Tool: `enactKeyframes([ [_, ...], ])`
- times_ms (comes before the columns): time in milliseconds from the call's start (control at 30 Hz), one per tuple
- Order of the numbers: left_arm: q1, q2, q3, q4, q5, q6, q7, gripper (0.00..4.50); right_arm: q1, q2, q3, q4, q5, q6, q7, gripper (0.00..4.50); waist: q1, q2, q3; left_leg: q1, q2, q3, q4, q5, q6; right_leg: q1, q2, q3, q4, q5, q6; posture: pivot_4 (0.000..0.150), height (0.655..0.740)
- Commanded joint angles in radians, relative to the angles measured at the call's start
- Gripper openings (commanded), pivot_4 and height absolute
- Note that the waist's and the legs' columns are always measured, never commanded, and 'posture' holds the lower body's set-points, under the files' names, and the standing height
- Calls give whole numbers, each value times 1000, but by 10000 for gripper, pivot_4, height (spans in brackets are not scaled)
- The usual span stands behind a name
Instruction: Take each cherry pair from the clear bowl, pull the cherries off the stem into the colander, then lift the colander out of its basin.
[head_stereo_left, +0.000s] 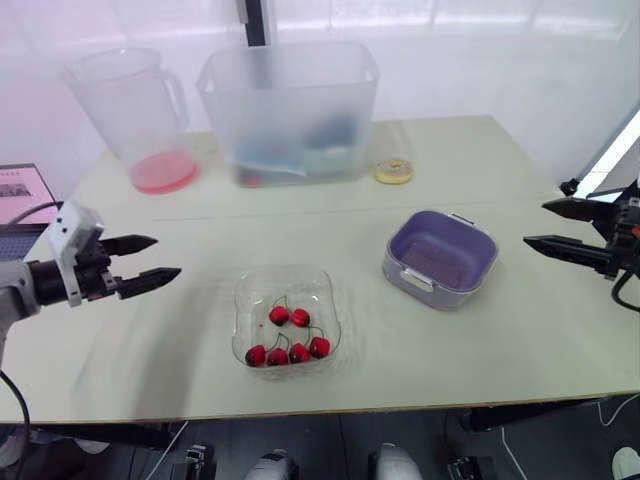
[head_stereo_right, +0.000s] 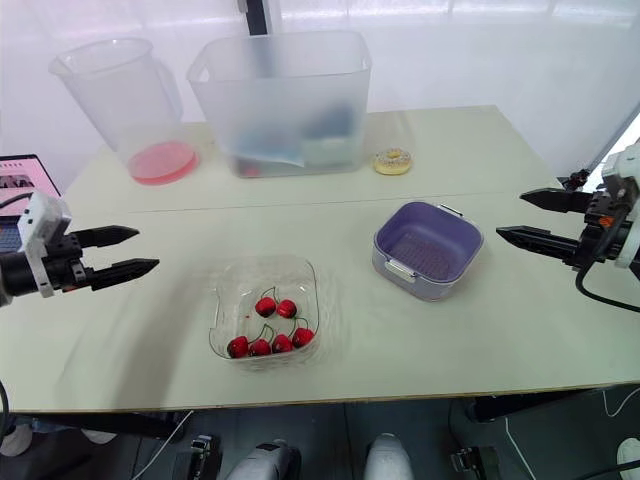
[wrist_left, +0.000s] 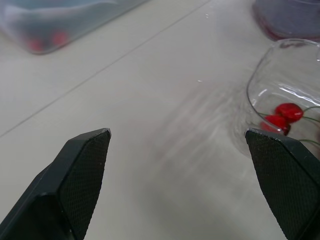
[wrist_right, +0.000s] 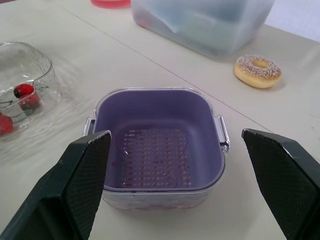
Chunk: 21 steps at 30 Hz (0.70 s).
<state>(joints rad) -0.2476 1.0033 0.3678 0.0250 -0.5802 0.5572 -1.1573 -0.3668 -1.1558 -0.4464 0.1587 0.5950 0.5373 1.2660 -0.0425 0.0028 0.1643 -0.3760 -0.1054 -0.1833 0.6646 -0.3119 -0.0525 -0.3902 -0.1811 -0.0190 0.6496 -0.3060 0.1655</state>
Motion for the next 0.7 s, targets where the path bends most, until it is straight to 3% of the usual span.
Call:
enactKeyframes([
  [33, -38, 13, 39, -7, -12, -13, 18, 45000, 1, 0, -37, -2, 2, -35, 7, 44693, 0, 0, 0, 0, 0, 0, 0, 0, 0, 0, 0, 0, 0, 0, 0, 1500, 7400],
  [267, -93, 13, 40, 19, -28, 23, 43, 45000, 32, 0, -42, 61, -9, -98, 46, 44693, 0, 0, 0, 0, 0, 1, 0, 0, 1, 0, 0, 2, 0, 0, 0, 1500, 7400],
  [700, -40, 26, -18, -20, 4, 10, 1, 45000, 23, -1, -24, 27, -12, -117, 9, 44693, 0, 0, 0, 1, 0, 6, 0, -1, 1, -2, 1, 6, 1, 0, 0, 1500, 7400],
])
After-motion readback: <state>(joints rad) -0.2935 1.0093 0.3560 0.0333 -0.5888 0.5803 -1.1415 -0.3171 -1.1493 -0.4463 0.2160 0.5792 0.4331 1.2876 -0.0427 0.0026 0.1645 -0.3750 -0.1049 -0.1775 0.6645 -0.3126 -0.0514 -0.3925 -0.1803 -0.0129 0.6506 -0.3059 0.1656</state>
